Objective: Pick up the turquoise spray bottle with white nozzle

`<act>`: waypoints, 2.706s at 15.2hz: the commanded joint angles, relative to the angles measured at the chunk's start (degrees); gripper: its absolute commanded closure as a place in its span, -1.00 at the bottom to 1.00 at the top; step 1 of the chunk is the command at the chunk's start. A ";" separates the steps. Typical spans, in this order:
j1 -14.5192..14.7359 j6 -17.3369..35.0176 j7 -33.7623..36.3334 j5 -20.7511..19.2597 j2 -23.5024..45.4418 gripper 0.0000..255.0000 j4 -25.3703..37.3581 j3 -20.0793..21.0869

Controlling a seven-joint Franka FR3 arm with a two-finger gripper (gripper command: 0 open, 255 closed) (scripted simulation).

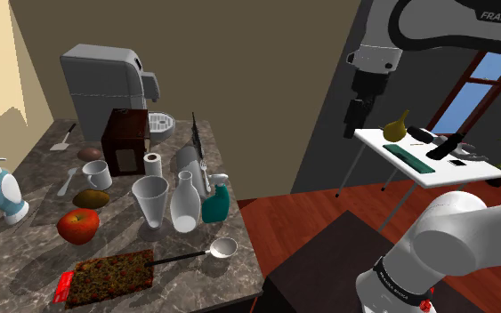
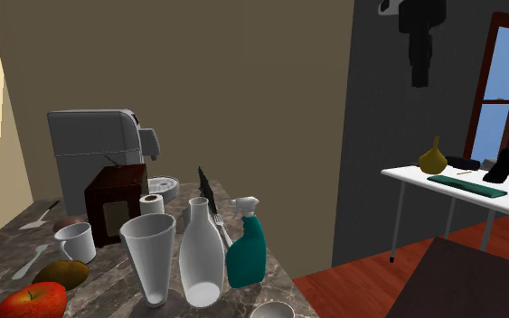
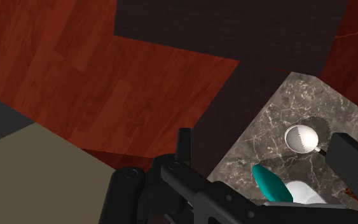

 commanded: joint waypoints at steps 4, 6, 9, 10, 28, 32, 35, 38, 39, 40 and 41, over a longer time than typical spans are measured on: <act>1.30 3.69 -1.92 -0.82 6.56 -1.00 1.44 1.05; 2.09 5.91 -3.09 -1.44 10.99 -1.00 2.70 1.81; 3.18 8.88 -4.66 -2.53 17.68 -1.00 4.99 3.05; 3.53 9.77 -5.14 -2.94 19.92 -1.00 5.85 3.49; 10.91 16.75 -10.56 -15.36 59.83 -1.00 28.73 10.68; 13.58 16.26 -11.86 -18.81 68.55 -1.00 35.43 11.40; 15.84 15.56 -13.13 -21.30 75.07 -1.00 40.83 11.69; 18.31 14.63 -14.69 -23.64 81.60 -1.00 46.58 11.79; 19.18 14.28 -15.28 -24.39 83.78 -1.00 48.59 11.79; 20.06 13.89 -15.91 -25.11 85.97 -1.00 50.64 11.78; 20.88 13.52 -16.53 -25.77 88.01 -1.00 52.59 11.77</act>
